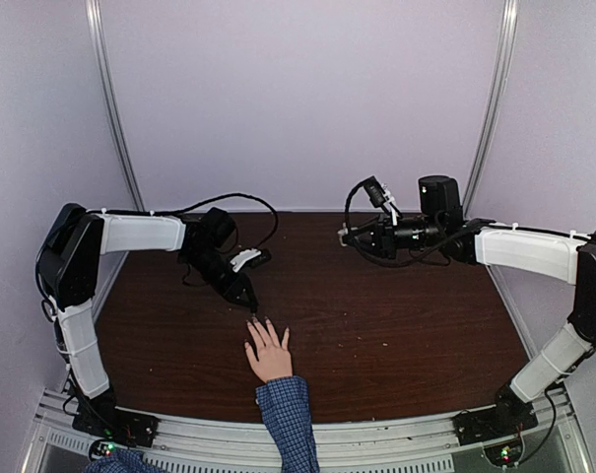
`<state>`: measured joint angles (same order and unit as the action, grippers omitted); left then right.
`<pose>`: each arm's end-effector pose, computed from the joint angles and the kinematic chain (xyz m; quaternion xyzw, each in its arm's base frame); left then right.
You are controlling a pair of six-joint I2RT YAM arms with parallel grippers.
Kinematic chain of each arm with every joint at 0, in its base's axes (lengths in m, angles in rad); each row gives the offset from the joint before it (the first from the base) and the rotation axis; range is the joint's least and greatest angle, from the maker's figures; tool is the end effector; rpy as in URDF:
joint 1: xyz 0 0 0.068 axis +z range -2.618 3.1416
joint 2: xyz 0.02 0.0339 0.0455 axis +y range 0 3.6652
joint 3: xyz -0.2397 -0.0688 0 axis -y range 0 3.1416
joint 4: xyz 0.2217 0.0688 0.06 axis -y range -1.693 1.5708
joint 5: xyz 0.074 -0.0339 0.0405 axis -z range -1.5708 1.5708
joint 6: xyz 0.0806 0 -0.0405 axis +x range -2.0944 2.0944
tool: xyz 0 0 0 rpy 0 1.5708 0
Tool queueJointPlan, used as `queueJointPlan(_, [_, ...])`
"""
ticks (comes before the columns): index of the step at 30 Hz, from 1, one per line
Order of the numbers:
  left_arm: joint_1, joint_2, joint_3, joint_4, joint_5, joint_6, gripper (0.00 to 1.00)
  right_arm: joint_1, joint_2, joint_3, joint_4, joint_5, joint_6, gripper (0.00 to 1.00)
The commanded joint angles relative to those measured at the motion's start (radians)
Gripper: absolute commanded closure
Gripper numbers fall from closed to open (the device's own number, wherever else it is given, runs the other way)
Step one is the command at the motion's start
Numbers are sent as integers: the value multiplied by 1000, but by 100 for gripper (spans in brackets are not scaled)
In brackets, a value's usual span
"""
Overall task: Paint the nails
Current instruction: Paint the nail with the hand.
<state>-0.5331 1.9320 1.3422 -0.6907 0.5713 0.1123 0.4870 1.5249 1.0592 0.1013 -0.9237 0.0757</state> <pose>0.2904 -0.2220 0.1284 0.3397 0.8875 -0.3017 0.0775 0.2780 0.2200 0.2633 -0.3980 0.6701 0.4935 0.3860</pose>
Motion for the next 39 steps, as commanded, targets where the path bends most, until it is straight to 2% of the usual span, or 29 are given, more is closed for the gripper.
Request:
queueJointPlan(1, [-4, 8, 12, -9, 1, 12, 100, -6, -2, -11, 23, -13, -1, 100])
queueJointPlan(11, [-8, 8, 15, -13, 19, 19, 100, -6, 0, -8, 25, -13, 1, 100])
queueJointPlan(39, [15, 12, 34, -7, -38, -25, 100, -5, 0, -8, 28, -17, 4, 100])
